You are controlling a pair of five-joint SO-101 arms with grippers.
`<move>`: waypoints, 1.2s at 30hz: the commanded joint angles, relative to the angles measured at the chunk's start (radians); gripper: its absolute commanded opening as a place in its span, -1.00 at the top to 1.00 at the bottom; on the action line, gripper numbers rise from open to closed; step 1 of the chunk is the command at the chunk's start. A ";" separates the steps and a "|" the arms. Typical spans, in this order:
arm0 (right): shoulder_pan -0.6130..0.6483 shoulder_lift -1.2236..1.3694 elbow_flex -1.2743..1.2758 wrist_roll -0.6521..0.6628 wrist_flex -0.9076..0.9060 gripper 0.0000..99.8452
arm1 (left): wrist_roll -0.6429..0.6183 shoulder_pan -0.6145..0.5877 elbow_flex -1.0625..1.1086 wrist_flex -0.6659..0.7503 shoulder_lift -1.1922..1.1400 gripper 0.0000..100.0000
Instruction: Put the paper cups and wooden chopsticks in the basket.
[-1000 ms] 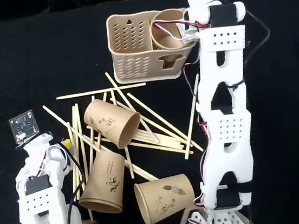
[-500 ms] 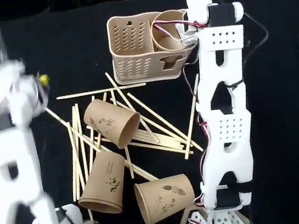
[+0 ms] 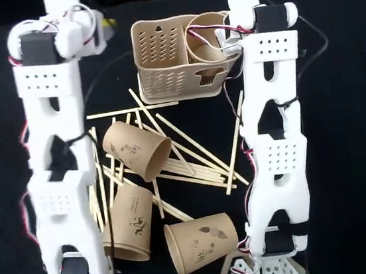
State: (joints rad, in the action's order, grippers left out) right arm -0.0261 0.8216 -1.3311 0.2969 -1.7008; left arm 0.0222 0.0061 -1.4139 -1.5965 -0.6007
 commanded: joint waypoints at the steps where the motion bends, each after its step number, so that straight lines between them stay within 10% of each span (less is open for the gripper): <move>1: -0.002 -0.002 0.004 0.011 -0.017 0.98 | -0.008 0.054 -0.248 -0.083 -0.114 0.45; 25: -0.003 -0.001 0.005 0.011 -0.023 0.98 | -0.135 0.104 -0.222 -0.157 -0.199 0.47; 30: -0.009 -0.001 0.005 0.011 -0.034 0.98 | -0.135 0.097 -0.228 -0.163 -0.261 0.94; 36: -0.021 -0.002 0.024 0.011 -0.063 0.98 | -0.133 0.110 -0.222 -0.164 -0.273 0.93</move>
State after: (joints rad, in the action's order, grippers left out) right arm -0.0215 0.8232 -1.3311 0.2969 -1.7300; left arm -0.1082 0.1320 -1.6210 -1.7484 -0.8846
